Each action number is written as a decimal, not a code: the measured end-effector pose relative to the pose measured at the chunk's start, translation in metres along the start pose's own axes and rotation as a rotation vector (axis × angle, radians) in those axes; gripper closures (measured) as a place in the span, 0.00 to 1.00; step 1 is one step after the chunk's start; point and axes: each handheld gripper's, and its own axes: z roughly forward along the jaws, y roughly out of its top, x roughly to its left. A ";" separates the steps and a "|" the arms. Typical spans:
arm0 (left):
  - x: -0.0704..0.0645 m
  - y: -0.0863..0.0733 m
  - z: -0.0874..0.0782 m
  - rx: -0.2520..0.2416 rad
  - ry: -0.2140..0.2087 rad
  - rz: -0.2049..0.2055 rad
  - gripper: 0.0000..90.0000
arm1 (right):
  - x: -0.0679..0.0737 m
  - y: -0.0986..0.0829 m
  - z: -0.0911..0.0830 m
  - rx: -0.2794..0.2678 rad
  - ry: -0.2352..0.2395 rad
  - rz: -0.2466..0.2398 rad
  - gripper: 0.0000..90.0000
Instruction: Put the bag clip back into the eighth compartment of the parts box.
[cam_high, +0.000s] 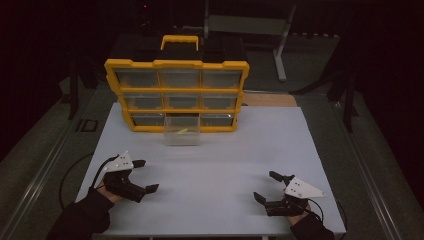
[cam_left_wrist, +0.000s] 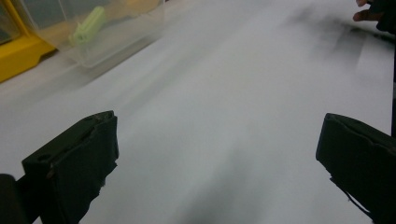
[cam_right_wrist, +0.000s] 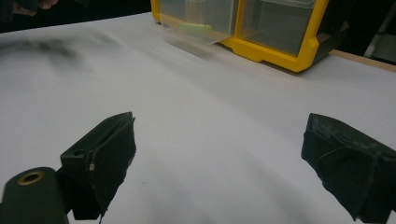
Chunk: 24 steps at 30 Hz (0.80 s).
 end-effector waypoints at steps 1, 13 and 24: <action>-0.002 -0.005 -0.001 -0.017 -0.003 -0.004 0.00 | 0.000 0.000 0.000 0.002 0.001 -0.002 0.11; -0.005 -0.027 -0.001 -0.034 0.049 -0.022 0.00 | 0.000 0.000 0.000 0.003 -0.001 -0.004 0.11; -0.006 -0.041 0.003 -0.021 0.120 -0.031 0.00 | 0.000 0.000 -0.001 0.002 -0.001 -0.001 0.11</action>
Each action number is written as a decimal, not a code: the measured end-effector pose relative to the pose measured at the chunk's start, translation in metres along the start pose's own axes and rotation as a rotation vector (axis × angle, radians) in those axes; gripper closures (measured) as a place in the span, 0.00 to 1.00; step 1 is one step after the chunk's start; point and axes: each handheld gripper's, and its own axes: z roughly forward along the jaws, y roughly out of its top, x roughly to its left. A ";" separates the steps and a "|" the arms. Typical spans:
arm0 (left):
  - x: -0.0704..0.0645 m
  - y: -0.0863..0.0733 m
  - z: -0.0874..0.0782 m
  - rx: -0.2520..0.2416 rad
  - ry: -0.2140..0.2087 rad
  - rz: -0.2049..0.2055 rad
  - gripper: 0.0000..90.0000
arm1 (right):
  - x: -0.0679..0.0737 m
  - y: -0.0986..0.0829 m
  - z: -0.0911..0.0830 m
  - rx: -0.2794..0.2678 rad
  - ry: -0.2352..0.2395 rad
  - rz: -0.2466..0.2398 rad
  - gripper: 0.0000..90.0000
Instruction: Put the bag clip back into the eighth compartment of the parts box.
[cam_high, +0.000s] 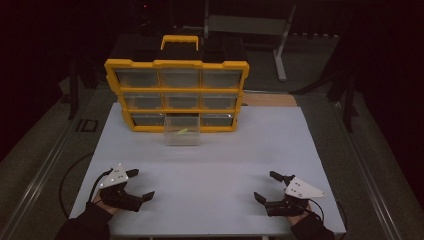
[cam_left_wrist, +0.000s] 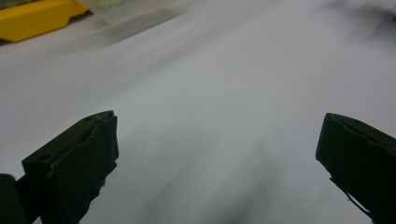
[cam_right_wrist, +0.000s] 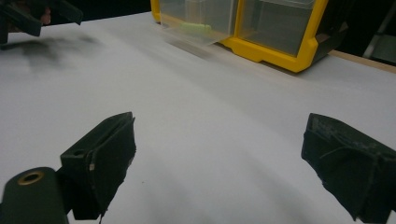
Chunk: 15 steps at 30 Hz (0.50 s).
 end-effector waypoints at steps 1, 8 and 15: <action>-0.002 -0.002 0.000 -0.005 0.009 0.010 0.00 | 0.000 0.000 0.000 0.000 0.001 -0.001 0.11; -0.004 -0.002 0.005 -0.022 0.030 -0.001 0.00 | 0.000 0.000 0.000 0.002 0.002 -0.004 0.11; -0.002 -0.004 0.005 -0.055 0.080 -0.015 0.00 | 0.000 -0.001 0.001 0.009 0.005 -0.005 0.11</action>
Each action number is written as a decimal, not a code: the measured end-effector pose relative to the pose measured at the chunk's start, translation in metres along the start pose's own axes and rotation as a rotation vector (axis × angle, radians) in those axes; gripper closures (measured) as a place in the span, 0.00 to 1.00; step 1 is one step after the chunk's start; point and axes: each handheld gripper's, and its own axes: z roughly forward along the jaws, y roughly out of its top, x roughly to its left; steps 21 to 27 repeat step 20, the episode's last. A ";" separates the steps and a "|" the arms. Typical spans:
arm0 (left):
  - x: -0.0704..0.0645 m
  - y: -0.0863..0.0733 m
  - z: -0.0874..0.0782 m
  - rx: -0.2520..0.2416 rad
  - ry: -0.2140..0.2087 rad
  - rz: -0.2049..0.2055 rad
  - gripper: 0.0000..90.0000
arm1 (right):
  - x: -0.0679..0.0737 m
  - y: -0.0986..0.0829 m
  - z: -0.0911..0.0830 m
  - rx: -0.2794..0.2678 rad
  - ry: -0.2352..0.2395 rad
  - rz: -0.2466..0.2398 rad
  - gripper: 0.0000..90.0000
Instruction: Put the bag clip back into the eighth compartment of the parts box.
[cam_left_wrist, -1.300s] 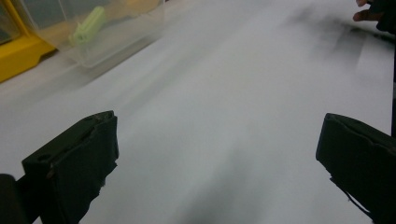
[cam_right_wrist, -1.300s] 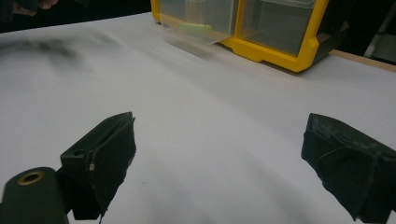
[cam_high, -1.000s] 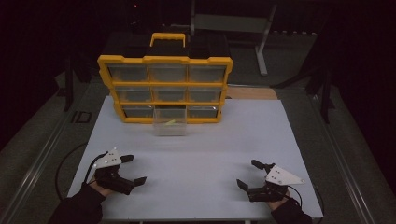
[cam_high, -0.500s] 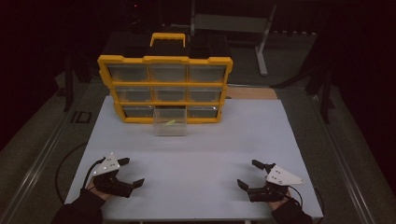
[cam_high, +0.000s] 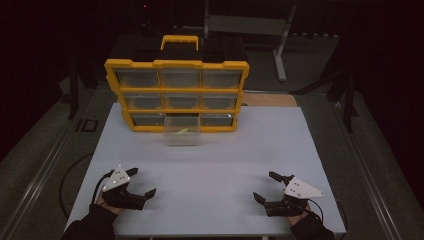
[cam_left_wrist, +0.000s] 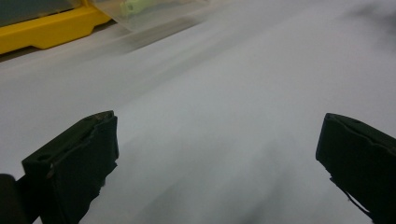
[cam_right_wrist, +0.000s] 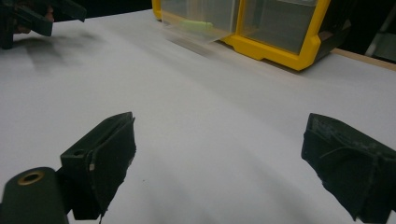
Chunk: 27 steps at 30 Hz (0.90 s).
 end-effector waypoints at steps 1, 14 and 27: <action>0.001 0.000 0.000 -0.001 -0.001 -0.004 0.00 | 0.000 0.000 0.000 0.001 0.000 0.001 0.11; 0.001 -0.002 0.001 0.011 -0.010 -0.011 0.00 | -0.001 -0.001 0.000 -0.001 0.001 0.003 0.11; 0.002 -0.003 0.002 0.010 -0.020 -0.016 0.00 | 0.000 -0.001 0.001 0.002 0.002 0.003 0.11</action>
